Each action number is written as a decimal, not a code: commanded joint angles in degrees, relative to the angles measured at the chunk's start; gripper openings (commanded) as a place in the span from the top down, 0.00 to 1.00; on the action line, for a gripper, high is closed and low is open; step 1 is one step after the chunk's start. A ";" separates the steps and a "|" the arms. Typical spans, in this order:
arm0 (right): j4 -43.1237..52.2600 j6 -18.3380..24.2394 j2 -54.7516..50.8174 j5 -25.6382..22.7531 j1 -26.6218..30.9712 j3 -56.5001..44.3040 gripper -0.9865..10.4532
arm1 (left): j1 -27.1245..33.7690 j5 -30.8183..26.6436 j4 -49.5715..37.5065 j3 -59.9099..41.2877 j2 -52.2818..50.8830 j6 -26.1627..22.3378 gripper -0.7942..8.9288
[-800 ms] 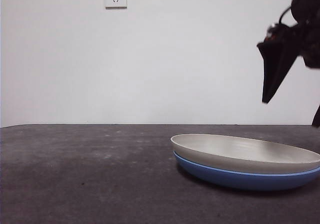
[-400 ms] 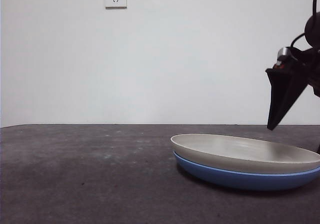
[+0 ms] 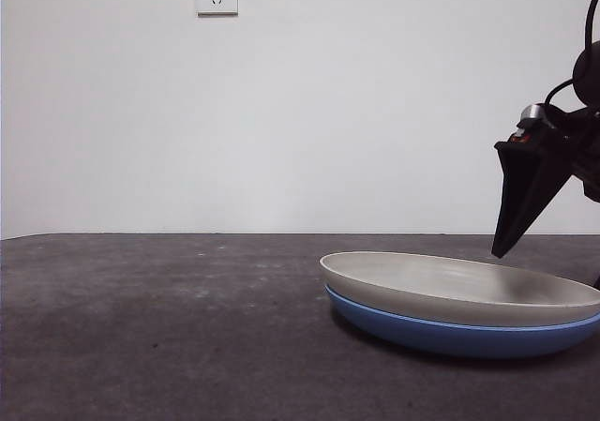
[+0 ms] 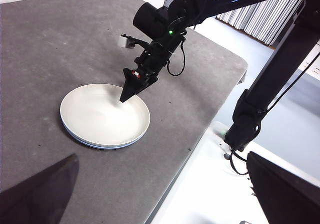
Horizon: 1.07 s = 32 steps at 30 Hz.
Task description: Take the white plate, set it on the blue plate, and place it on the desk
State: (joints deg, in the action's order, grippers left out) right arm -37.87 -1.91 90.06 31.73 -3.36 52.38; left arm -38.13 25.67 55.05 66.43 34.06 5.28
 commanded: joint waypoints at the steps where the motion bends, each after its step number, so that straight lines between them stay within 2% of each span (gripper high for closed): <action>1: 0.42 -0.50 1.57 0.15 -0.11 0.28 0.45 | -0.42 0.28 -0.61 0.52 0.20 0.20 0.30; 9: 0.57 -0.50 4.44 0.22 -0.11 0.28 0.71 | -0.42 0.28 -0.61 0.52 0.20 0.35 0.30; 15: 0.68 -0.79 4.98 -0.48 -0.09 0.28 0.83 | -0.42 0.28 -0.61 0.52 0.20 0.39 0.30; 21: 0.59 -0.90 4.96 -3.23 0.22 0.48 0.89 | -0.42 0.28 -0.63 0.52 0.20 0.39 0.30; 29: -0.74 -1.16 3.28 -2.97 0.26 2.97 0.91 | -0.42 0.28 -0.70 0.52 0.20 0.35 0.30; 32: -1.31 -2.51 2.21 -1.90 -0.39 4.57 0.91 | -0.42 0.28 -0.72 0.52 0.20 0.31 0.30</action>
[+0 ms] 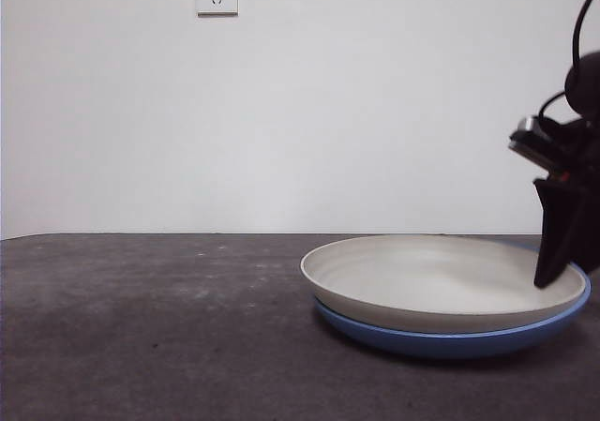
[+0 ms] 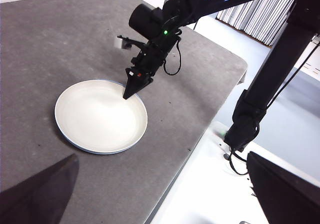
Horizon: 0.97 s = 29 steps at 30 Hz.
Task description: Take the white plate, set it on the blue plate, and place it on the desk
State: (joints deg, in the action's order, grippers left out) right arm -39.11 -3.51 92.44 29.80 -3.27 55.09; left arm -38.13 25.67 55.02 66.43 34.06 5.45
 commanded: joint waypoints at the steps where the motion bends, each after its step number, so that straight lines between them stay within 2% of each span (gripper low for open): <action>1: -0.15 -1.64 -0.48 0.90 -0.83 2.34 0.91 | -0.42 0.28 -0.70 0.52 0.20 0.13 0.30; 4: -0.20 -4.33 -0.52 2.80 -2.62 3.85 0.91 | -0.42 0.28 -0.70 0.52 0.20 0.11 0.30; 17: 6.99 -15.08 2.21 3.23 -14.45 6.67 0.91 | -0.42 0.28 -0.72 0.52 0.20 -0.31 0.30; 29: 7.52 -16.66 10.99 4.57 -17.16 10.75 0.91 | -0.42 0.28 -0.68 0.52 0.20 -0.28 0.30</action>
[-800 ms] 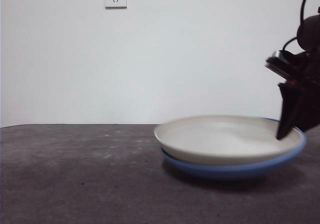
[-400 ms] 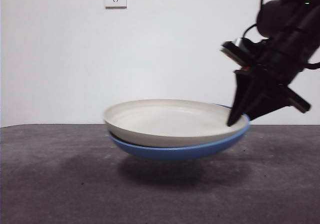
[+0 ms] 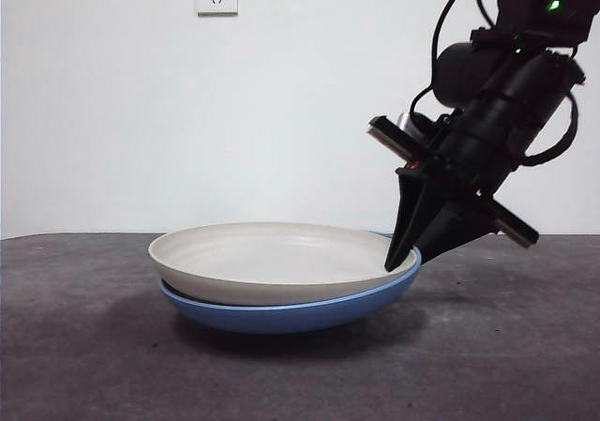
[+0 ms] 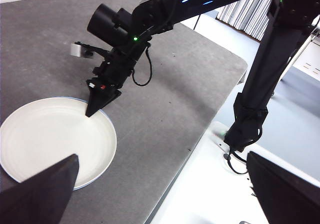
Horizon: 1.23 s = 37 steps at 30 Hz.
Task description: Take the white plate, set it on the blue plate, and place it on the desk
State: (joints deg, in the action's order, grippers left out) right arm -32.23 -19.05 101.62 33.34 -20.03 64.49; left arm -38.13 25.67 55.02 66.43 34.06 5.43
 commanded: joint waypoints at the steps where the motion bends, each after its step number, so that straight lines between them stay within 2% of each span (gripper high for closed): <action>1: 0.70 -1.11 2.16 0.98 -0.39 1.36 0.91 | -0.42 0.28 -0.68 0.52 0.20 -0.26 0.30; 13: 1.05 0.00 5.64 1.20 -0.55 1.36 0.89 | -0.42 0.28 -0.63 0.52 0.20 -0.24 0.30; 15: 0.98 0.00 5.57 1.18 -0.57 1.36 0.84 | -0.42 0.28 -0.61 0.52 0.20 -0.24 0.30; 17: 0.76 0.22 5.51 1.20 -0.46 1.38 0.71 | -0.42 0.28 -0.61 0.52 0.20 -0.24 0.30; 21: 0.02 0.68 4.96 1.20 -0.26 1.70 0.56 | -0.42 0.28 -0.61 0.52 0.20 -0.24 0.30; 23: -0.79 0.98 4.00 1.18 0.04 2.01 0.52 | -0.42 0.28 -0.61 0.52 0.20 -0.26 0.30; 27: -2.62 1.38 0.48 0.85 0.61 2.38 0.51 | -0.42 0.28 -0.61 0.52 0.20 -0.28 0.30; 34: -11.80 3.58 -12.02 -6.27 0.90 3.10 0.43 | -0.42 0.28 -0.39 0.52 0.20 -0.26 0.30; 37: -16.44 4.13 -19.50 -9.66 0.15 3.10 0.42 | -0.42 0.28 -0.39 0.52 0.20 -0.28 0.30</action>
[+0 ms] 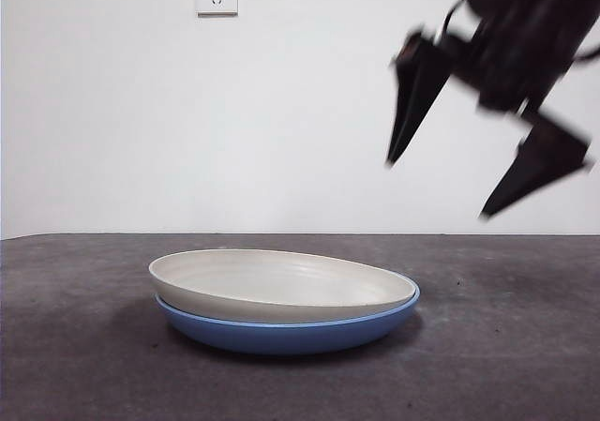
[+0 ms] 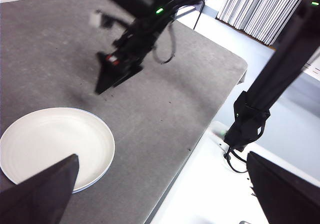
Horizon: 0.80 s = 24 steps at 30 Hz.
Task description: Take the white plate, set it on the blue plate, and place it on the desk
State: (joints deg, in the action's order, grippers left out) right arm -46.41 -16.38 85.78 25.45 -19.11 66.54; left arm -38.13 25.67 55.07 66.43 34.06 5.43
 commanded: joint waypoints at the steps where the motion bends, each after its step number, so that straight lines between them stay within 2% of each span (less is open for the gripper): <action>1: -3.74 1.44 -6.51 -3.08 -1.16 1.05 0.42 | -0.42 0.28 -0.46 0.52 0.20 -0.26 0.30; 7: -11.28 1.38 -22.75 -7.54 -3.58 1.05 0.39 | -0.42 0.28 -0.59 0.52 0.20 -0.24 0.30; 15: -15.96 3.56 -39.95 -7.76 -6.08 1.05 0.39 | -0.42 0.28 -0.70 0.52 0.20 -0.22 0.30; 24: -23.63 6.38 -51.67 -7.54 -6.27 1.05 0.39 | -0.42 0.28 -0.72 0.52 0.20 -0.17 0.30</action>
State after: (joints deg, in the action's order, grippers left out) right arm -70.15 -11.53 34.09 17.93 -25.08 66.61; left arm -38.13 25.67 55.02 66.43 34.06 5.43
